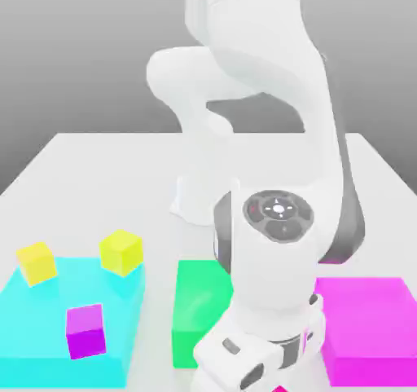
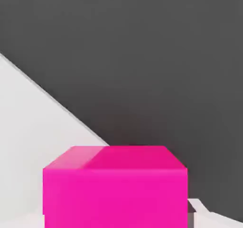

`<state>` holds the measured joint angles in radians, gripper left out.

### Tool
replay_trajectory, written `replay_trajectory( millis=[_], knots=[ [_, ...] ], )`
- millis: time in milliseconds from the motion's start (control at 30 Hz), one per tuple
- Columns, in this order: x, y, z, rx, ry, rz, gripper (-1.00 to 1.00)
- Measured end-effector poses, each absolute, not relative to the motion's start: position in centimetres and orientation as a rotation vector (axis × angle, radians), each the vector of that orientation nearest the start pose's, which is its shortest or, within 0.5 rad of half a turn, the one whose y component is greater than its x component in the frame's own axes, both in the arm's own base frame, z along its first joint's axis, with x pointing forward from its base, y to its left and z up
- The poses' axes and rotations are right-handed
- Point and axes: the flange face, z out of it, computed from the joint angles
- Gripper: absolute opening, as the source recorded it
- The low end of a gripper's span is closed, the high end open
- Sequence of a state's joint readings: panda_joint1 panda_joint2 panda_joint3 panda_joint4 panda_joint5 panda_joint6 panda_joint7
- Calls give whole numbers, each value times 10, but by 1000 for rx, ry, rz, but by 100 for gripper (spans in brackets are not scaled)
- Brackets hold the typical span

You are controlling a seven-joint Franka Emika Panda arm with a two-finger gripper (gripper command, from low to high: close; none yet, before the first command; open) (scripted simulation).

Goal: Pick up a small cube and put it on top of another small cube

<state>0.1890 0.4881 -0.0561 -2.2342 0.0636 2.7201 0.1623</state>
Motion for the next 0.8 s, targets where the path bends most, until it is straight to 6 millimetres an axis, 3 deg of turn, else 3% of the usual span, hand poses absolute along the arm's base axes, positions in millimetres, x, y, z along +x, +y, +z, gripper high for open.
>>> replay_trajectory(
  millis=[100, 133, 333, 500, 567, 667, 700, 800],
  knots=[
    [536, 67, 189, -3139, 128, 1, -100],
    [536, 56, 202, -3144, 134, -2, -100],
    [520, -51, 266, -3166, 208, -18, -100],
    [480, -151, 305, -3138, 324, -6, -100],
    [466, -174, 305, -3123, 349, -1, -100],
    [467, -167, 272, -3123, 309, 0, -100],
    [466, -168, 259, -3123, 309, 1, 100],
    [466, -168, 259, -3123, 309, 1, 100]
  ],
)
